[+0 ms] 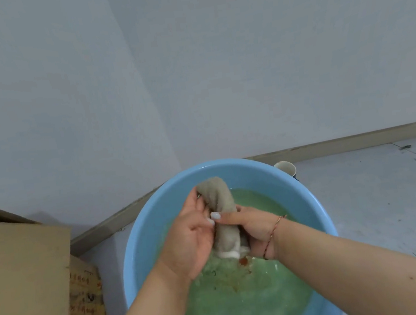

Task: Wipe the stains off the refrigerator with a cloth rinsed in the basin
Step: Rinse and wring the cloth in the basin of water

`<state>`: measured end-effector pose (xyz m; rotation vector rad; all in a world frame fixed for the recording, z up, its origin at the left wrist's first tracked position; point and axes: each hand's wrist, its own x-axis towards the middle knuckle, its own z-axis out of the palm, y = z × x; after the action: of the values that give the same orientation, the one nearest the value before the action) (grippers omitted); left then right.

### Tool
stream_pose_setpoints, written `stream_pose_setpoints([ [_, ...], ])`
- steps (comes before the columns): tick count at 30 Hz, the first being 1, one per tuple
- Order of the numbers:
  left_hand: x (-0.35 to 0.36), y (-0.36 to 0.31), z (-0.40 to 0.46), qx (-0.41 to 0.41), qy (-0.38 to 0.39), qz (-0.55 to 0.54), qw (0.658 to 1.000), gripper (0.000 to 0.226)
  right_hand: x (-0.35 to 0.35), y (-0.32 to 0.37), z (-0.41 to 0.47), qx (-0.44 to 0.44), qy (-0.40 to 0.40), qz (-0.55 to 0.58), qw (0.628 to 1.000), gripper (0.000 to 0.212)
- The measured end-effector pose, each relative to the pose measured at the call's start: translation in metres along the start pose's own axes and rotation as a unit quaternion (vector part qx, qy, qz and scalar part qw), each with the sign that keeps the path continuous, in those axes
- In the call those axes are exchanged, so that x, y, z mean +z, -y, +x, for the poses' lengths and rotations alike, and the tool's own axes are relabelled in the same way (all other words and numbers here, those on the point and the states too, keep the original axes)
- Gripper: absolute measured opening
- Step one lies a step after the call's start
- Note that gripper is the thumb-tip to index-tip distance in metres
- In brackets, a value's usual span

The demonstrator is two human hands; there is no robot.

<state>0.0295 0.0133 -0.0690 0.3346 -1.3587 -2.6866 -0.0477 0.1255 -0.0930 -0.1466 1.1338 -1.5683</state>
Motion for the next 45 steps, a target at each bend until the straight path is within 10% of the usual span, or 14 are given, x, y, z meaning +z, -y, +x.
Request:
stream_pose_setpoints([
  [2,-0.01,-0.005,-0.001,0.061,-0.022,0.277,0.959,0.083,-0.008,0.014,-0.005,0.043,-0.002,0.01,0.999,0.033],
  [5,-0.035,-0.014,-0.003,0.227,-0.053,0.693,0.683,0.091,-0.017,0.03,-0.011,0.107,0.029,0.01,0.994,0.029],
  [6,-0.038,-0.012,-0.004,0.233,-0.03,0.731,0.641,0.099,-0.017,0.031,-0.013,0.125,0.06,0.001,0.99,0.032],
  [10,-0.03,0.008,-0.004,0.244,0.064,0.724,0.642,0.1,-0.014,0.022,-0.016,0.226,0.21,-0.086,0.947,0.042],
  [13,-0.033,0.009,-0.001,0.241,0.062,0.771,0.586,0.061,-0.014,0.023,-0.016,0.239,0.134,-0.268,0.924,0.053],
  [17,-0.019,0.006,-0.002,0.102,0.006,0.852,0.513,0.022,0.001,0.025,-0.017,0.096,0.018,-0.641,0.762,0.041],
  [23,-0.01,0.026,-0.005,-0.068,-0.024,0.804,0.59,0.009,-0.014,-0.002,0.003,-0.139,-0.065,-0.829,0.538,0.031],
  [29,0.001,0.024,-0.004,-0.294,-0.091,0.386,0.87,0.024,-0.038,-0.008,0.021,-0.411,-0.09,-0.806,0.417,0.036],
  [34,-0.011,0.018,0.0,-0.428,-0.005,0.048,0.903,0.021,-0.048,-0.005,0.019,-0.492,-0.102,-0.792,0.346,0.012],
  [39,-0.023,0.0,0.007,-0.427,-0.007,-0.075,0.901,0.035,-0.046,-0.007,0.015,-0.405,-0.155,-0.774,0.461,0.029],
  [42,-0.026,-0.02,0.012,-0.364,-0.061,0.121,0.921,0.062,-0.031,0.001,0.006,-0.212,-0.176,-0.663,0.696,0.025],
  [45,-0.031,-0.03,0.016,-0.188,-0.177,0.225,0.94,0.053,-0.014,0.004,0.001,-0.062,-0.126,-0.322,0.936,0.022],
])
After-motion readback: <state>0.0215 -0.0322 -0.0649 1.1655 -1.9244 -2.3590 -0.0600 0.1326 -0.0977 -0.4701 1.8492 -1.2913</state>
